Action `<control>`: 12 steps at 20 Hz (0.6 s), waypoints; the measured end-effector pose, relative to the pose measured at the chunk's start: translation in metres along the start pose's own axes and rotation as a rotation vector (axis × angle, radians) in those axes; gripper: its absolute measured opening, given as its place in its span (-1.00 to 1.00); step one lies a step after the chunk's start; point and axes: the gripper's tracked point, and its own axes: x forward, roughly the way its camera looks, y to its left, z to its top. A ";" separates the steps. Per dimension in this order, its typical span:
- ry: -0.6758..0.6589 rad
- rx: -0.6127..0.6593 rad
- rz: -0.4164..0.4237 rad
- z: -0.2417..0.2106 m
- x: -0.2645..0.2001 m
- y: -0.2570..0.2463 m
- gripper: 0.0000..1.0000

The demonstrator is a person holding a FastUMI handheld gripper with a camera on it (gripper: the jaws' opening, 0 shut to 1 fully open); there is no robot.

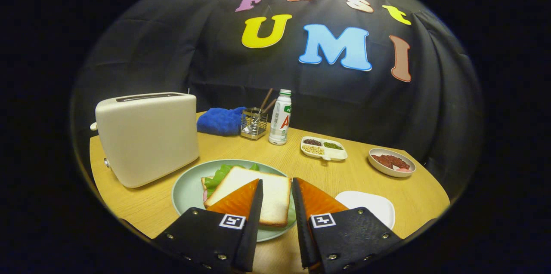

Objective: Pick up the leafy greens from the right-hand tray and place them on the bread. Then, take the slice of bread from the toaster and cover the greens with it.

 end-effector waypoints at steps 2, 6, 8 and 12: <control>-0.033 0.009 -0.034 0.008 -0.007 -0.017 -0.18; -0.086 0.107 -0.096 0.017 -0.024 -0.064 -0.18; -0.129 0.115 -0.146 0.025 -0.034 -0.097 -0.19; -0.134 0.074 -0.188 0.023 -0.049 -0.156 -0.17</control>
